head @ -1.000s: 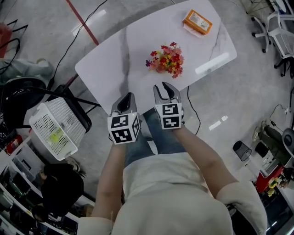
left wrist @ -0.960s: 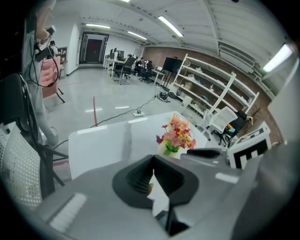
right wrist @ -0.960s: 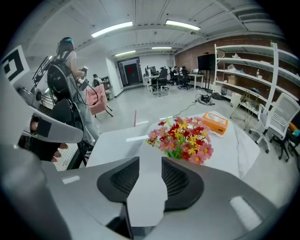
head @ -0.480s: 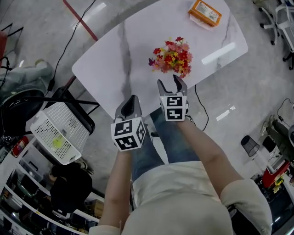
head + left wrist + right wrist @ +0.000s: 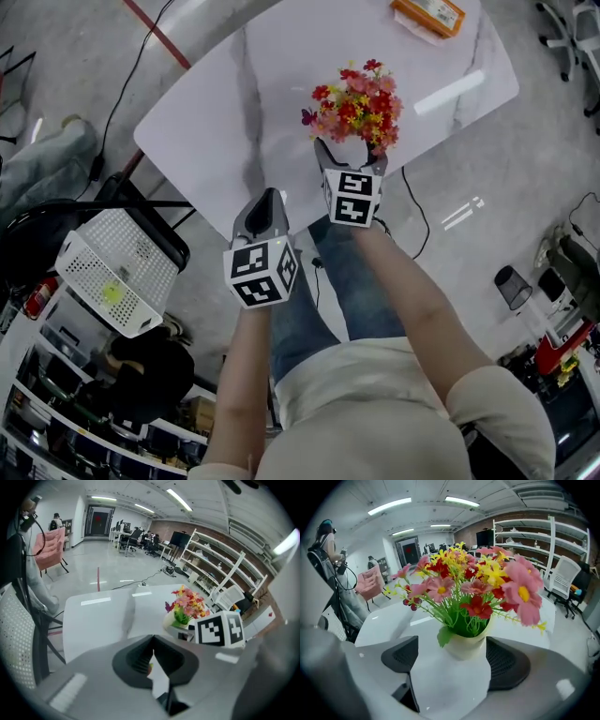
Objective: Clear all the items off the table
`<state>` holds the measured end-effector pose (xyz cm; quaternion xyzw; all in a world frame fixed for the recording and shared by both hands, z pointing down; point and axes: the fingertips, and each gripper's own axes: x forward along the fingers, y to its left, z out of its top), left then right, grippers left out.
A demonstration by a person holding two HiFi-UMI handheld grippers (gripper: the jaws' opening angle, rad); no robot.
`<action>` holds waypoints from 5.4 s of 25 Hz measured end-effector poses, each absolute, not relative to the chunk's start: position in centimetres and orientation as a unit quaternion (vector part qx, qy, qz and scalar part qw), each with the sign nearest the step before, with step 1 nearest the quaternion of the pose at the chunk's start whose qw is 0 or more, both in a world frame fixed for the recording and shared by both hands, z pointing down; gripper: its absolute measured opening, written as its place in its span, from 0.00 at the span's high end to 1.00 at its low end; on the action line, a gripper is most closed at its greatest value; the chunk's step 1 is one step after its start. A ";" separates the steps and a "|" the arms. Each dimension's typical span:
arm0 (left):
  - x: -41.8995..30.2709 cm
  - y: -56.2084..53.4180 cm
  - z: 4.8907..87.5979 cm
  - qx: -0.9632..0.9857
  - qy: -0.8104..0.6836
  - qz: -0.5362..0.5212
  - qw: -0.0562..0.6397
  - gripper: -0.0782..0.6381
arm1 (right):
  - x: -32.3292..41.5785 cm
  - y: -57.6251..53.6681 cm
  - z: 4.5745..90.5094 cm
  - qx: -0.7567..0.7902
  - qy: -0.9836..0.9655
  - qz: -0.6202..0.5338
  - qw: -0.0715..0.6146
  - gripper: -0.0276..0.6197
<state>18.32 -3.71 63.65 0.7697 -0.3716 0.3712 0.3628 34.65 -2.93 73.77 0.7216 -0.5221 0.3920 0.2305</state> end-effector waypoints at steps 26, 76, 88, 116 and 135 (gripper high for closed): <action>18.1 -2.1 66.4 0.755 -0.364 0.391 0.381 0.88 | 39.8 -7.0 77.0 0.824 -0.360 0.420 0.120 0.11; 15.7 -0.1 59.9 0.769 -0.400 0.351 0.355 0.88 | 34.2 -6.1 64.5 0.726 -0.568 0.325 0.212 0.16; 12.3 -1.1 54.8 0.758 -0.445 0.314 0.359 0.88 | 29.2 -6.8 56.8 0.671 -0.633 0.307 0.234 0.16; -6.0 -1.4 47.4 0.700 -0.565 0.241 0.364 0.88 | 8.7 -8.0 45.6 0.506 -0.786 0.214 0.282 0.16; -17.6 0.1 46.3 0.657 -0.614 0.219 0.377 0.88 | -7.5 -8.7 43.0 0.403 -0.852 0.172 0.287 0.16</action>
